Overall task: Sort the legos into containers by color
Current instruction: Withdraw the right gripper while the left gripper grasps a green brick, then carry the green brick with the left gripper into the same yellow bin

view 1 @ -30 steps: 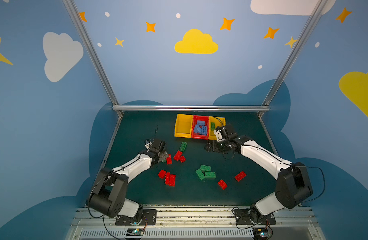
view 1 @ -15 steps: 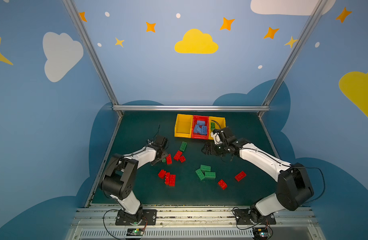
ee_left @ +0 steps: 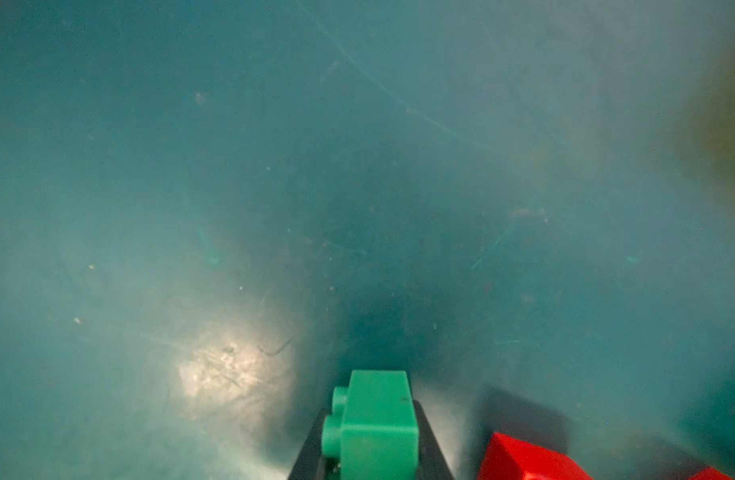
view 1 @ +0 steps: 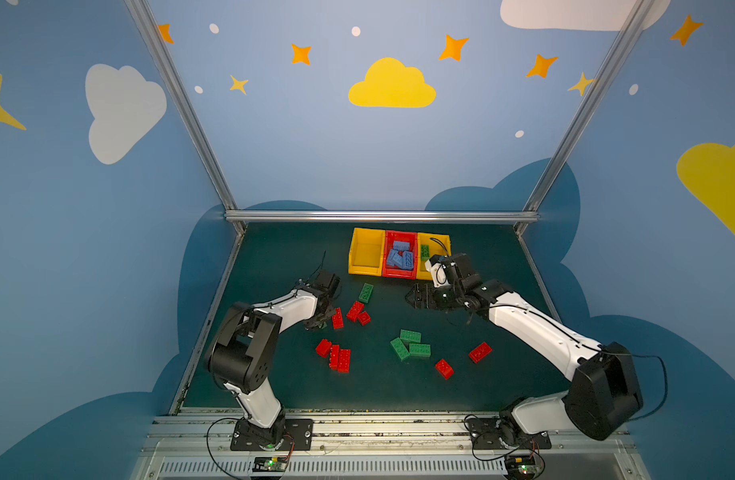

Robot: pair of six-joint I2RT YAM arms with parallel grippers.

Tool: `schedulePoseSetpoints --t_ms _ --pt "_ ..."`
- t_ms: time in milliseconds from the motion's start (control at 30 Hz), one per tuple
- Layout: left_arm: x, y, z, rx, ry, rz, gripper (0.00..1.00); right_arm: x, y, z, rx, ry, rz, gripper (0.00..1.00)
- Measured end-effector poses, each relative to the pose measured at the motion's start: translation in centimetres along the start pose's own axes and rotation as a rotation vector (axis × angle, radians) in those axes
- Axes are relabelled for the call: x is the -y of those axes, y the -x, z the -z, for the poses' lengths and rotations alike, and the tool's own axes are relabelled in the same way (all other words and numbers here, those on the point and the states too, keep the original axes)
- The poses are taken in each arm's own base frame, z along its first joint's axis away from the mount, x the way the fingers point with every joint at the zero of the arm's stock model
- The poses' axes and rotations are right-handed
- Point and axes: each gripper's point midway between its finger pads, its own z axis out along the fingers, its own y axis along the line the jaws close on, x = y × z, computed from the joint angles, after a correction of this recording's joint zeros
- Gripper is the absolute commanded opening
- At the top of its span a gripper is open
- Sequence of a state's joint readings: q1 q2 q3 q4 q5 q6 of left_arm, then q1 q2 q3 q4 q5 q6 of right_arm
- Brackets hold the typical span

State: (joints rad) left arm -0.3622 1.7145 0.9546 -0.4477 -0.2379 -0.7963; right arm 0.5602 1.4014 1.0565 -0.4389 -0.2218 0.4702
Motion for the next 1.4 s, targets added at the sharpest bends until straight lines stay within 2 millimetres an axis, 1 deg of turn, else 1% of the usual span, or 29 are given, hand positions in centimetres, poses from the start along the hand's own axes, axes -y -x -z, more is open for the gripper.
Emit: schedulePoseSetpoints --t_ms 100,167,267,300,367,433,467,567,633,733,833,933,1033,1133,1200,1333,1400 --pt "0.3 0.0 0.8 0.001 0.021 -0.039 0.11 -0.2 0.0 1.0 0.024 0.007 0.005 0.91" --pt "1.2 0.6 1.9 0.017 0.021 -0.065 0.10 -0.2 -0.1 1.5 0.034 0.010 0.006 0.91" --pt "3.8 2.3 4.4 0.070 -0.017 -0.107 0.10 0.2 -0.4 2.3 0.052 0.006 0.002 0.91" --pt "5.0 2.8 5.4 0.090 -0.037 -0.124 0.11 0.4 -0.4 2.5 0.058 0.004 -0.002 0.91" --pt "7.8 3.9 7.6 0.133 -0.089 -0.158 0.12 0.9 -0.5 2.9 0.072 -0.005 -0.018 0.91" --pt "11.7 4.7 9.7 0.170 -0.157 -0.201 0.12 1.6 -0.7 3.4 0.088 -0.012 -0.038 0.91" --pt "13.4 5.0 10.5 0.183 -0.185 -0.218 0.12 1.8 -0.7 3.7 0.096 -0.015 -0.046 0.91" --pt "19.7 5.5 12.0 0.217 -0.266 -0.286 0.12 2.4 -0.8 4.8 0.130 -0.021 -0.064 0.91" --pt "23.8 5.2 12.2 0.231 -0.317 -0.342 0.12 2.8 -0.8 5.7 0.164 -0.027 -0.076 0.91" --pt "28.9 4.1 11.7 0.229 -0.390 -0.424 0.12 3.6 -0.9 7.0 0.211 -0.043 -0.091 0.91" --pt "32.9 2.9 11.1 0.213 -0.469 -0.485 0.12 4.5 -1.3 8.0 0.250 -0.065 -0.117 0.91" --pt "36.2 2.3 10.8 0.202 -0.559 -0.517 0.12 5.5 -1.4 9.2 0.288 -0.093 -0.141 0.91" --pt "38.4 1.9 10.8 0.195 -0.649 -0.532 0.14 6.1 -1.3 10.5 0.328 -0.117 -0.156 0.91" --pt "40.2 1.4 11.0 0.185 -0.731 -0.535 0.15 6.6 -1.2 11.6 0.360 -0.137 -0.168 0.91" --pt "41.3 1.3 11.1 0.194 -0.781 -0.532 0.15 7.0 -1.4 11.9 0.363 -0.154 -0.177 0.91" --pt "42.8 1.3 11.0 0.212 -0.842 -0.514 0.17 7.8 -1.8 11.8 0.349 -0.183 -0.195 0.91" --pt "43.4 1.1 10.7 0.213 -0.867 -0.501 0.19 8.0 -1.9 11.8 0.342 -0.191 -0.202 0.91"
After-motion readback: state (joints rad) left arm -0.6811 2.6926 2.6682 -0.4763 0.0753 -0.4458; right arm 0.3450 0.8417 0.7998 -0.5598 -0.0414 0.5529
